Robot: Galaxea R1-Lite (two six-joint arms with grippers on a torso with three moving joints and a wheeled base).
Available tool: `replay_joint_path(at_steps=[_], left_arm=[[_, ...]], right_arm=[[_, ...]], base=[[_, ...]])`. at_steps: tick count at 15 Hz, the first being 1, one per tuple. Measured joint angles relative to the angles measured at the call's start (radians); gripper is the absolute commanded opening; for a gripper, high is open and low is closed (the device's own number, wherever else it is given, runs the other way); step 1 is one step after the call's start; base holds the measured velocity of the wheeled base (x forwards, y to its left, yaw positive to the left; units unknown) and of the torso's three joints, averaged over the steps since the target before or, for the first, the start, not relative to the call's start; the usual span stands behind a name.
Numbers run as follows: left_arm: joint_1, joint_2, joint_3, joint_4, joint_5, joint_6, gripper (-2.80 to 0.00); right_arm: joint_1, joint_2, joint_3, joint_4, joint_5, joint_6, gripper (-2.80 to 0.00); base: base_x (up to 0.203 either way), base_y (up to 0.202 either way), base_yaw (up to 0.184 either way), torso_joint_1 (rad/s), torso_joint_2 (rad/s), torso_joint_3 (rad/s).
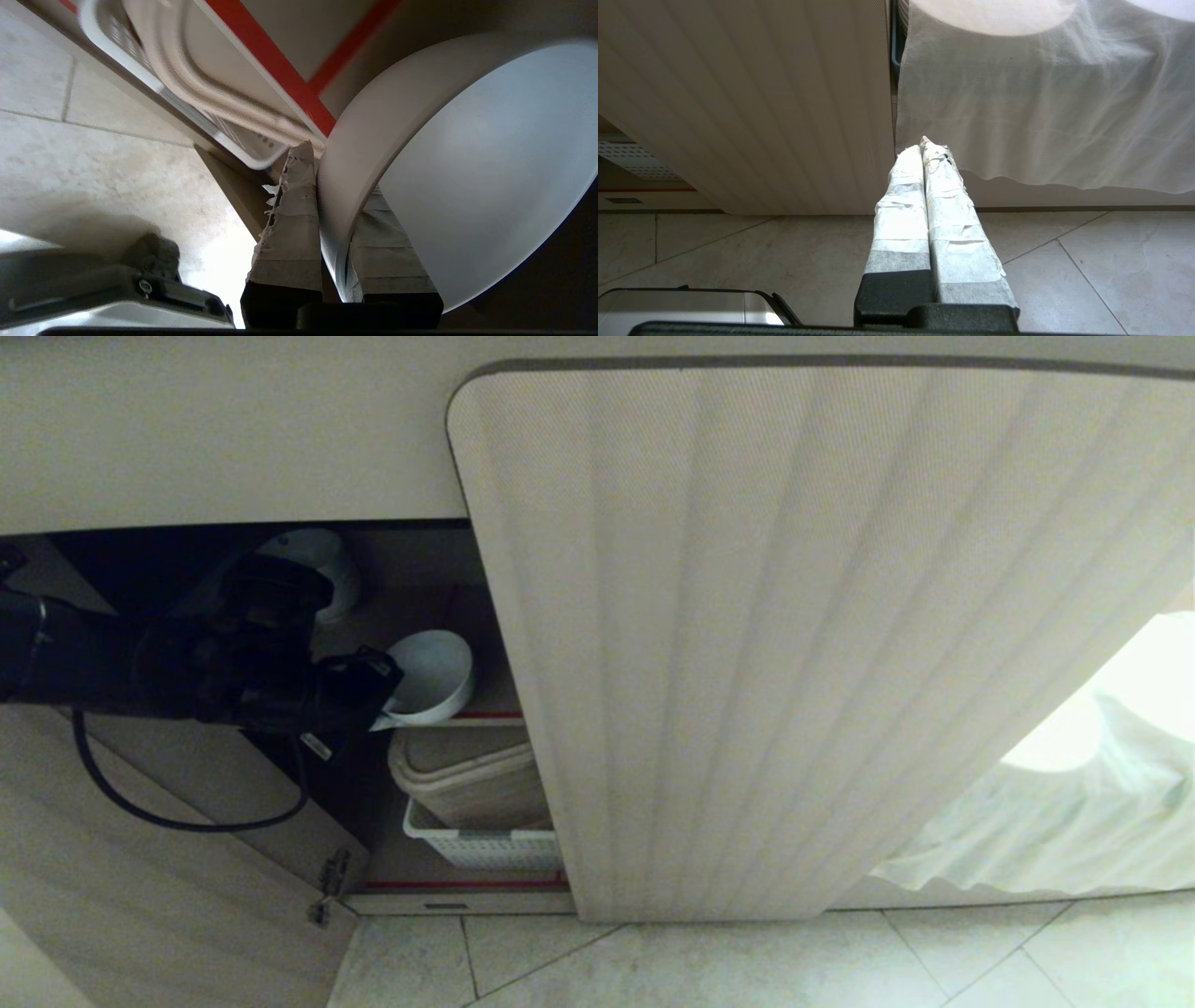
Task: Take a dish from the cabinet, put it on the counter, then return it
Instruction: Put it back into the cabinet
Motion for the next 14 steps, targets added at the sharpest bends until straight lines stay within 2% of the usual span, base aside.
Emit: replay_joint_path(at_steps=[4, 8, 14], left_arm=[[-0.001, 0.010, -0.008, -0.009, -0.012, -0.004, -2.80], [-0.001, 0.036, -0.061, -0.009, -0.007, -0.071, -2.80], [0.001, 0.064, -0.086, -0.008, 0.005, -0.069, -2.80]], right_arm=[[0.000, 0.000, 0.000, 0.000, 0.000, 0.000, -2.80], [0.001, 0.000, 0.000, 0.000, 0.000, 0.000, -2.80], [0.001, 0.000, 0.000, 0.000, 0.000, 0.000, -2.80]], base=[[0.000, 0.000, 0.000, 0.000, 0.00, 0.000], [0.000, 0.000, 0.000, 0.000, 0.00, 0.000], [0.000, 0.000, 0.000, 0.000, 0.00, 0.000]])
